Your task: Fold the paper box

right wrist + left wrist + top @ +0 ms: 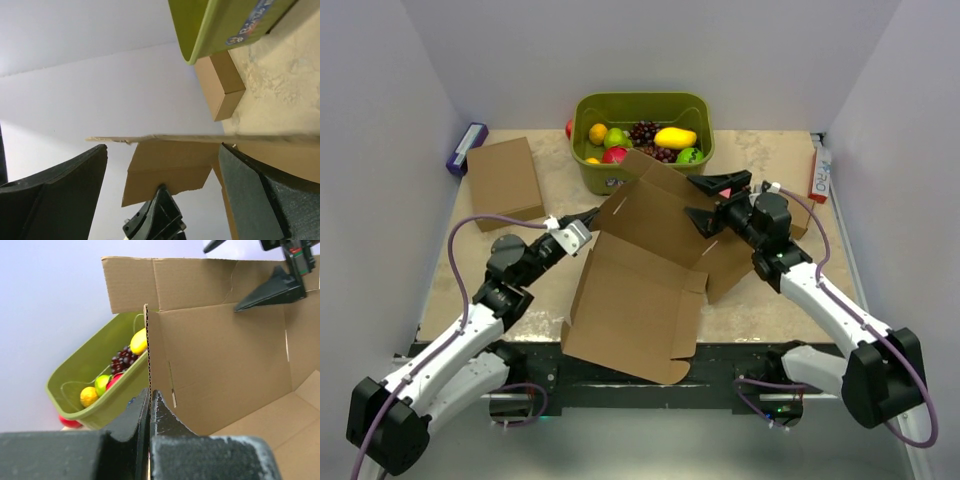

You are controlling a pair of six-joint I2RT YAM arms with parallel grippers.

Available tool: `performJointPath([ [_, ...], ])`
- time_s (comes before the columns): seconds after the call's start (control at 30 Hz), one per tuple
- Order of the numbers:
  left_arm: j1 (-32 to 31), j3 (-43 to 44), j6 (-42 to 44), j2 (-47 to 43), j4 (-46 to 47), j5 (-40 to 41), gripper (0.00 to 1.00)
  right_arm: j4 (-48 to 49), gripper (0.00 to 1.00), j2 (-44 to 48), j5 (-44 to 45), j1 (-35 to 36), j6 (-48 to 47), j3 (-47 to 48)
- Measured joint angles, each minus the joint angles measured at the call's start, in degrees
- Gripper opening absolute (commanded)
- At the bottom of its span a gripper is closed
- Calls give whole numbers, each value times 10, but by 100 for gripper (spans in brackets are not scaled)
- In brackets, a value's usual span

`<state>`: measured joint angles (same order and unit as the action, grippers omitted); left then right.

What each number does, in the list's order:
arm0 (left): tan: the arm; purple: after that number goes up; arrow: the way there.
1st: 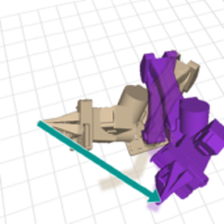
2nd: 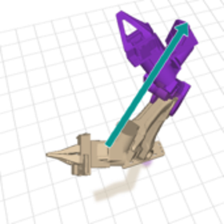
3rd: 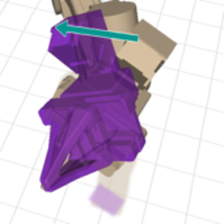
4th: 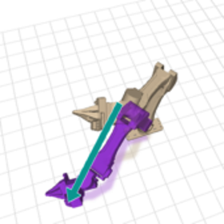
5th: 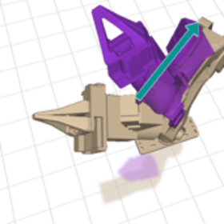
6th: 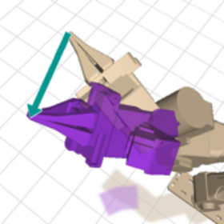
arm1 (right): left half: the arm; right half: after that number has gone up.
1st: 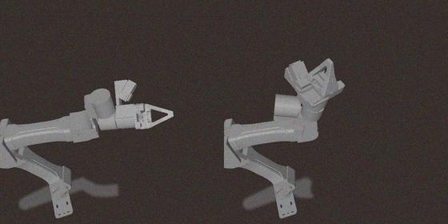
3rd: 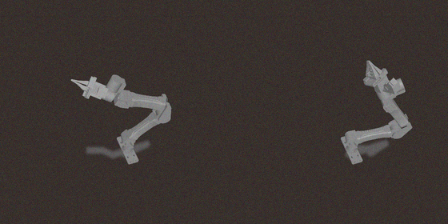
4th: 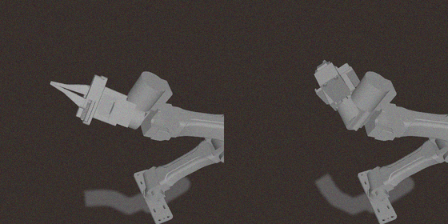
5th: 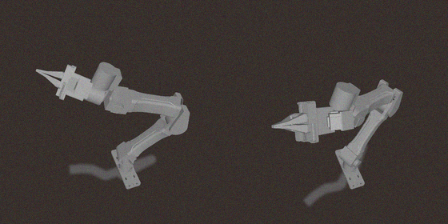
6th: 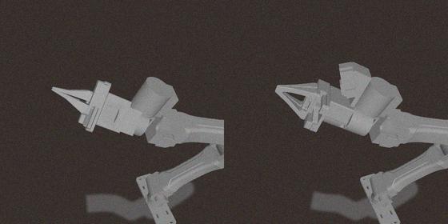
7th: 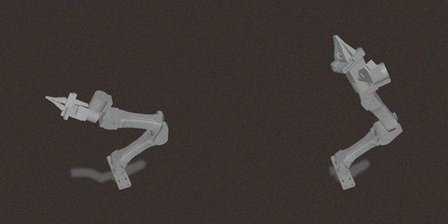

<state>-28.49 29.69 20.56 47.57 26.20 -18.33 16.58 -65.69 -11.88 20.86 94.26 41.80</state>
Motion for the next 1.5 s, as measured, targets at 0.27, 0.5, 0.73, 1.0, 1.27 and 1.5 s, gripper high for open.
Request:
performJointPath([
  [0.27, -25, -12, 45, -10, 1, 38, 0, -13, 98, 64, 38, 1, 63, -21],
  [0.5, -37, -15, 61, -10, 4, 52, 0, -20, 96, 22, 47, 1, 112, -21],
  [0.73, -43, -17, 72, -14, 4, 56, 0, -59, 96, 4, 59, 1, 131, -13],
  [1.0, -47, -23, 78, -18, 4, 57, 0, -84, 94, -20, 74, 1, 136, 28],
  [1.27, -47, -26, 75, -14, 0, 69, 0, -80, 80, -69, 61, 2, 127, 52],
  [1.5, -47, -26, 69, -10, 5, 71, 0, -80, 63, -69, 61, 11, 113, 52],
])
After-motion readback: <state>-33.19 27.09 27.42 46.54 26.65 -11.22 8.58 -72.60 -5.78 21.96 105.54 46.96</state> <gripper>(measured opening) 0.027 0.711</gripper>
